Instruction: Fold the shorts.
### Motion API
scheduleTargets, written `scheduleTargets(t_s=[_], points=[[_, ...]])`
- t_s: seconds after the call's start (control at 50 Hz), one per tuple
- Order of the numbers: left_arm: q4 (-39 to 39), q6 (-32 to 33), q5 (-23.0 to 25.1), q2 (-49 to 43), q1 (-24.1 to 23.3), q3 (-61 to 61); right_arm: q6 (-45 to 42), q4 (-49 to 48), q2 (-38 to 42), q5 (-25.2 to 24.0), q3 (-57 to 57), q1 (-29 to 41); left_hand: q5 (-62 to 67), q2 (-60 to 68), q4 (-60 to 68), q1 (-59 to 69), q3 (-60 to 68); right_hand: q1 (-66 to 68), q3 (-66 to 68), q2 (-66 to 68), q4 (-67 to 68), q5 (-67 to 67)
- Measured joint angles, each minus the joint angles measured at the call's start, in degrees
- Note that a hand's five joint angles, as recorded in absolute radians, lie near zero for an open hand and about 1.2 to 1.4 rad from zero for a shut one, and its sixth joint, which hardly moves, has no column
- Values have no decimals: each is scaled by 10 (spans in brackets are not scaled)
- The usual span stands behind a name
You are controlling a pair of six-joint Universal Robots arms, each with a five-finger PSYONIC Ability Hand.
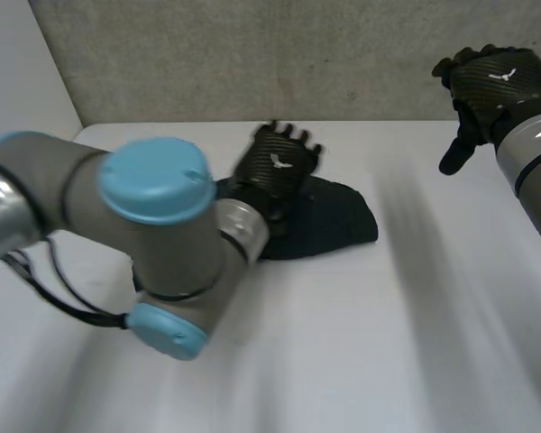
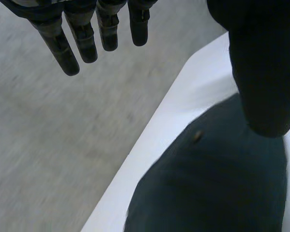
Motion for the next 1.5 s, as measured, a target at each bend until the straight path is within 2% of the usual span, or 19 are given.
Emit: scheduleTargets(t_s=[0.1,0.2,0.3,0.32,0.42,0.48,0.62,0.72,0.78,0.84,0.88,0.9,0.92,0.96,1.08,1.22,1.3,1.4,1.5], points=[[-7,-46,-35,72,46,-84,-37,22,7,-42,18,5,0,0,0,0,0,0,0,0,0,0],[-9,-100,-44,115,95,-156,-78,32,23,-83,43,8,0,0,0,0,0,0,0,0,0,0],[-9,-150,-23,128,150,-206,-98,18,58,-114,58,7,0,0,0,0,0,0,1,1,0,0],[-9,-170,0,126,176,-218,-101,-1,85,-129,61,7,0,0,0,0,0,0,1,1,0,0],[-8,-195,59,92,226,-211,-84,-65,158,-150,48,6,0,0,0,2,0,2,1,1,0,0],[-12,-197,80,58,246,-190,-53,-100,204,-155,28,5,0,1,1,2,0,6,18,11,1,2],[-59,-188,91,-13,263,-134,35,-134,306,-156,-39,4,2,22,18,28,13,46,63,55,22,29],[-90,-185,90,-35,264,-114,62,-135,360,-154,-85,5,100,115,109,122,102,93,112,102,76,71],[-96,-185,90,-38,263,-110,64,-134,380,-154,-105,6,197,208,207,233,201,130,154,149,118,109],[-97,-185,91,-39,263,-108,63,-133,398,-155,-122,6,353,369,367,380,360,278,335,334,300,282],[-96,-185,91,-39,262,-106,62,-133,404,-156,-128,7,420,437,435,440,428,278,335,334,300,282],[-95,-185,92,-38,261,-105,61,-133,406,-156,-132,7,420,437,435,440,428,386,489,495,455,430],[-94,-185,92,-38,261,-104,61,-132,408,-157,-136,7,478,497,495,493,487,422,552,556,524,491],[-93,-185,92,-38,260,-102,60,-132,409,-157,-140,7,525,544,542,530,533,431,565,567,541,504],[-92,-185,91,-32,257,-92,59,-127,387,-158,-148,7,539,570,571,535,556,444,568,567,545,505],[-97,-184,87,17,255,-86,55,-97,301,-156,-139,6,539,571,571,535,556,446,570,567,545,512],[-98,-186,86,90,256,-86,53,-73,223,-157,-133,4,539,571,571,535,556,446,570,568,545,520],[-92,-190,88,250,260,-72,53,-50,84,-155,-131,1,539,571,571,535,556,458,571,568,545,520],[-90,-192,88,353,258,-37,55,-37,-14,-152,-140,1,539,572,572,535,559,458,574,568,545,520]])
